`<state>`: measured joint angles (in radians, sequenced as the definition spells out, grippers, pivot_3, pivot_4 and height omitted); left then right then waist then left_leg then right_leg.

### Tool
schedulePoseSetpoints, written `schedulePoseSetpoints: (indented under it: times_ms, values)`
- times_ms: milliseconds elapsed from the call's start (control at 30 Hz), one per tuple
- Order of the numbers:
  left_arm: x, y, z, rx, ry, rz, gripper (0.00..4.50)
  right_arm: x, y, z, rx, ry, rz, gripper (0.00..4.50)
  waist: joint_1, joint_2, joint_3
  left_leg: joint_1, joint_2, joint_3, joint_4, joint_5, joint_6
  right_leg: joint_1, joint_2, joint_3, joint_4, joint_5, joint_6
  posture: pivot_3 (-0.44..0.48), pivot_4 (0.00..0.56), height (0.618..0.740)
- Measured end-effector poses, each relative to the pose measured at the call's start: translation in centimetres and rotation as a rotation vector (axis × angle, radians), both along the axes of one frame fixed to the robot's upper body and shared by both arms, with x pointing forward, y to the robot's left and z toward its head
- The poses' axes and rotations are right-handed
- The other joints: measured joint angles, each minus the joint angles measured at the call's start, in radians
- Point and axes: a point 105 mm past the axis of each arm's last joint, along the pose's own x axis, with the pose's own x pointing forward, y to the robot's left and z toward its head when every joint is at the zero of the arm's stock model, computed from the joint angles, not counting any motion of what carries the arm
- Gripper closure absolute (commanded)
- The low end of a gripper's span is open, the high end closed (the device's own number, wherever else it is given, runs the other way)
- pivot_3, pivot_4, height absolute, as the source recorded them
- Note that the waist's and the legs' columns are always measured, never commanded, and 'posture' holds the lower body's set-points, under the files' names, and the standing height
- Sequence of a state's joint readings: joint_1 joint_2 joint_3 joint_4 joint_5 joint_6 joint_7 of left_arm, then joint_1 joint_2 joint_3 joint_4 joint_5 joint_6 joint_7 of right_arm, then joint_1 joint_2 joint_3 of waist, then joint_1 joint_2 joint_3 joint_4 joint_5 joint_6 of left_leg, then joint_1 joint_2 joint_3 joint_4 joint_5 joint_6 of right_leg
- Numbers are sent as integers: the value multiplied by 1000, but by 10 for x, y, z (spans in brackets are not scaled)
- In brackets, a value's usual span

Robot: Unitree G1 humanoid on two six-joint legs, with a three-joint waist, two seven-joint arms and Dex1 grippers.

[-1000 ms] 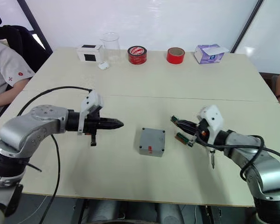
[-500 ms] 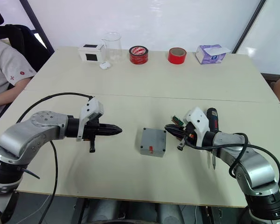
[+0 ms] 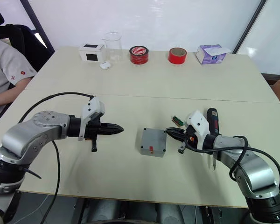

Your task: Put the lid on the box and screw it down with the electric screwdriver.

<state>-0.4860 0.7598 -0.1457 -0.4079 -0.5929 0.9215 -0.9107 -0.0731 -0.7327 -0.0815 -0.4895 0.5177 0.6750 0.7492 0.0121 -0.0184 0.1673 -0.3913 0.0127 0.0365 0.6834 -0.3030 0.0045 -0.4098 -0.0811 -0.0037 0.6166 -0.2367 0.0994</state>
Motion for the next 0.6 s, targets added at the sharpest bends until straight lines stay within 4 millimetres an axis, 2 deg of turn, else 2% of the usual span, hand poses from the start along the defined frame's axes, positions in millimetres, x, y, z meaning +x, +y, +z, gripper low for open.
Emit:
schedulePoseSetpoints:
  times_ms: [367,433,467,533,600]
  values:
    - [2,-1,0,-3,-11,5,4500,7,7,-2,-22,-7,17,4465,-1,0,0,0,0,0,0,0,0,0,0,0,0,0,0,0,150,740]
    - [2,-1,0,-6,-12,5,4500,8,9,-2,-22,-6,24,3948,-1,0,0,0,0,0,0,0,0,0,0,0,0,0,0,0,150,740]
    - [2,-1,0,-6,-13,6,4500,8,9,-3,-23,-2,27,3847,0,0,0,0,0,0,0,0,0,0,0,0,0,0,0,0,150,740]
    - [3,-1,0,-5,-14,9,4500,7,10,-3,-23,3,34,2935,0,0,0,0,0,0,0,0,0,0,0,0,0,0,0,0,150,740]
    - [3,-1,0,-7,-14,10,4500,7,10,-3,-24,4,36,2203,0,0,0,0,0,0,0,0,0,0,0,0,0,0,0,0,150,740]
